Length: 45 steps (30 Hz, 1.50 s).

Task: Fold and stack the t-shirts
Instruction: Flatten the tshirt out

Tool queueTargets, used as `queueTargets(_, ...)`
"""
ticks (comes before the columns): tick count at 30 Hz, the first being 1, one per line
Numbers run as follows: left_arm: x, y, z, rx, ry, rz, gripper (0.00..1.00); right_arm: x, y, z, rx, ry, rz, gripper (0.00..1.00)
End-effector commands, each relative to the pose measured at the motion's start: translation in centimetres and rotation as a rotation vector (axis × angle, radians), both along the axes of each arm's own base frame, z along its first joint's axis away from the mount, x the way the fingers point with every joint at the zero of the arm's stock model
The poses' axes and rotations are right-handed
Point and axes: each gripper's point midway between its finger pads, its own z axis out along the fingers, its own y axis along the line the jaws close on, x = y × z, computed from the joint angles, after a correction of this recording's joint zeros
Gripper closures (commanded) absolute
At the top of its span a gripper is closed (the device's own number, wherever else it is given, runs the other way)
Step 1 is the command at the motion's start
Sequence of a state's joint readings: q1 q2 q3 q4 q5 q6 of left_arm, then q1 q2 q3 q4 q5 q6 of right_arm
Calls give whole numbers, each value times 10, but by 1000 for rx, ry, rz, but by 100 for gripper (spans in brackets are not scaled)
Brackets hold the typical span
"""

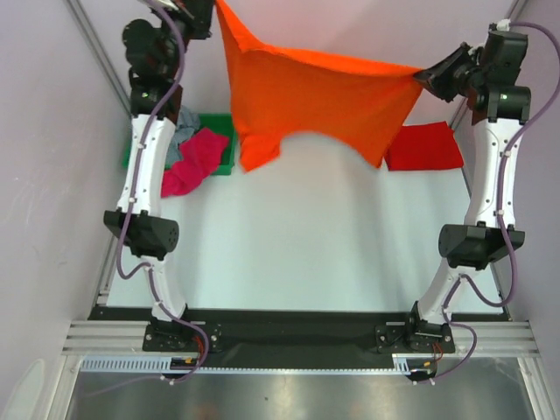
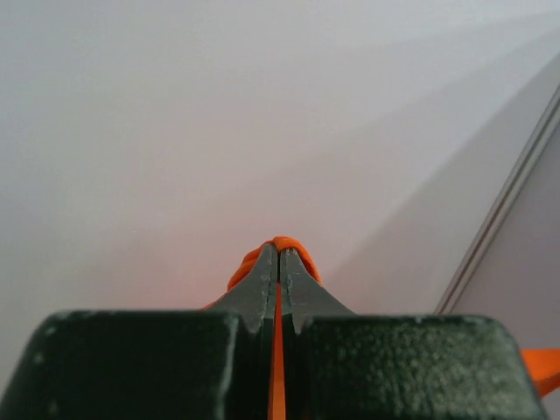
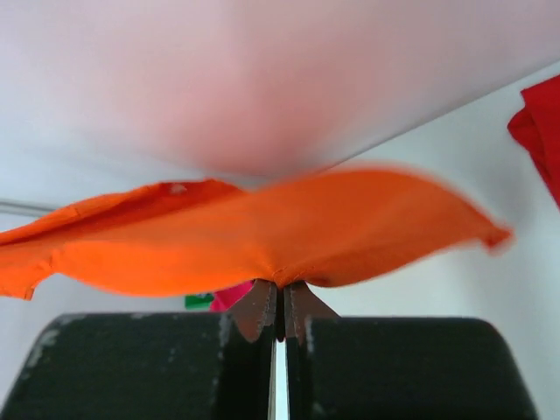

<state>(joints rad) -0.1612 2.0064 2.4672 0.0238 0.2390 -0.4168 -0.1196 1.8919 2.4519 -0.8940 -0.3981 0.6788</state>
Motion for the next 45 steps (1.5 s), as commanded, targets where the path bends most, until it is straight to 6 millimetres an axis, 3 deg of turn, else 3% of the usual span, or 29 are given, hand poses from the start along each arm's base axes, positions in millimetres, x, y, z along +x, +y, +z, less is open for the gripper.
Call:
queueTargets(1, -94, 3, 89, -24, -240, -121, 100, -44, 20, 45, 67, -82, 73, 100)
queueTargets(3, -110, 1, 85, 18, -202, -134, 100, -62, 22, 26, 58, -17, 78, 100)
queueTargets(4, -94, -2, 51, 33, -114, -139, 100, -72, 21, 12, 40, 30, 79, 100)
queueTargets(5, -131, 4, 70, 30, -173, -130, 100, -78, 21, -2, 33, 71, 82, 100)
queueTargets(6, -136, 6, 60, 25, -158, -127, 100, -88, 22, -26, 35, 141, 85, 100)
queueTargets(7, -118, 3, 10, 33, -48, -127, 100, -96, 22, -47, 33, 206, 87, 100)
queueTargets(9, -146, 3, -5, 53, -30, -143, 100, -108, 22, -74, 20, 262, 90, 100)
queueTargets(10, -139, -2, -49, 78, 61, -163, 100, -119, 23, -100, 22, 304, 90, 100)
queueTargets(11, -145, -6, -69, 106, 86, -184, 100, -124, 19, -108, -4, 302, 76, 100)
queueTargets(12, -163, -6, -77, 117, 86, -198, 100, -129, 17, -122, -22, 321, 65, 100)
queueTargets(13, -159, -9, -129, 130, 194, -213, 100, -142, 14, -141, -42, 363, 54, 100)
queueTargets(15, -177, -11, -166, 156, 255, -231, 100, -158, 0, -170, -122, 444, 10, 100)
queueTargets(16, -194, -10, -200, 170, 320, -235, 100, -176, -2, -189, -140, 493, 2, 100)
queueTargets(18, -216, -11, -228, 205, 366, -229, 100, -196, -13, -211, -183, 576, -53, 100)
queueTargets(19, -237, -8, -251, 214, 410, -233, 100, -205, -14, -221, -191, 611, -63, 100)
queueTargets(23, -278, -8, -313, 215, 546, -244, 100, -265, -35, -289, -289, 884, -167, 100)
queueTargets(24, -286, -10, -324, 199, 568, -259, 100, -276, -36, -299, -297, 932, -168, 100)
queueTargets(25, -294, -10, -355, 192, 637, -269, 100, -287, -41, -308, -324, 970, -188, 100)
queueTargets(27, -314, -9, -376, 150, 709, -278, 100, -306, -42, -325, -337, 1010, -196, 100)
queueTargets(28, -318, -5, -400, 118, 783, -253, 100, -308, -42, -330, -335, 1006, -201, 100)
queueTargets(30, -333, -9, -409, 91, 802, -257, 100, -322, -42, -346, -340, 1052, -208, 100)
queueTargets(36, -354, -28, -454, -3, 996, -325, 100, -320, -38, -353, -297, 1079, -223, 100)
queueTargets(45, -366, -22, -478, -58, 1094, -270, 100, -334, -36, -362, -201, 1173, -370, 100)
